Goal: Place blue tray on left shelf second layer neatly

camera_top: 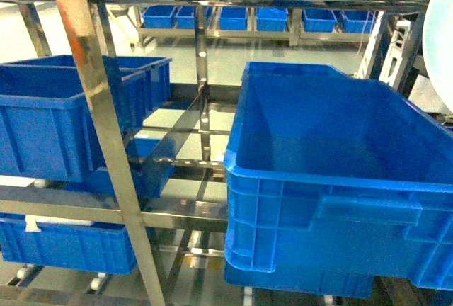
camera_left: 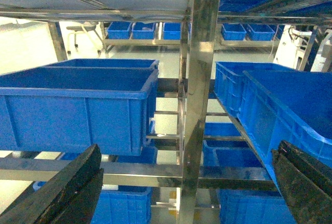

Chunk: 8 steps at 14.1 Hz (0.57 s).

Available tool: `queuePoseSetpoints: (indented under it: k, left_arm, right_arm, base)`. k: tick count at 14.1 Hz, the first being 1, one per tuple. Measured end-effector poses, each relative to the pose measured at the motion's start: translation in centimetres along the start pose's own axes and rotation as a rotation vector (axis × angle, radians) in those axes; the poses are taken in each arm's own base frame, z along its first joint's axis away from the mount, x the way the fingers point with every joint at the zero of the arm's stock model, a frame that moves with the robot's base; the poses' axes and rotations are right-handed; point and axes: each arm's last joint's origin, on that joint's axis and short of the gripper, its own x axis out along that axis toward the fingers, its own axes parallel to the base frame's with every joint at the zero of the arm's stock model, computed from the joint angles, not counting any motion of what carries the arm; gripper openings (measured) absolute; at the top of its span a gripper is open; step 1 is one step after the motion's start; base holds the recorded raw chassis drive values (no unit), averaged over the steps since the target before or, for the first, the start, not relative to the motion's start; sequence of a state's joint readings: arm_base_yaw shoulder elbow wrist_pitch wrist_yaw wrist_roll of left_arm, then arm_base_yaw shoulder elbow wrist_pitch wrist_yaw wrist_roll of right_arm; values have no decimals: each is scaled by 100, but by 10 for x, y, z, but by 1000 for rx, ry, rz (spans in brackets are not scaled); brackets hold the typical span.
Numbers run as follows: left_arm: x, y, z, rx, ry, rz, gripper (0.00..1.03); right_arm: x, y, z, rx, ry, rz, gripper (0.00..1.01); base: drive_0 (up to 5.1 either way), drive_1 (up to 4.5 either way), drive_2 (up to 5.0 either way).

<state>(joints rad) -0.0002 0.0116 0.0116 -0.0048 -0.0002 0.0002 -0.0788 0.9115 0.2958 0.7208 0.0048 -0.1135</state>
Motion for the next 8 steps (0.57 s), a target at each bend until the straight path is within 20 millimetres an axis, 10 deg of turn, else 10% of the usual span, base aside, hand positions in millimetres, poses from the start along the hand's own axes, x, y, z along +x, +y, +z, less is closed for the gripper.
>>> queuePoseSetpoints:
  k: [8]
  left_arm:
    - [0,0,0,0,0,0,98]
  right_arm:
    - [13,0,-11,306,324,155,2]
  base:
    - [0,0,0]
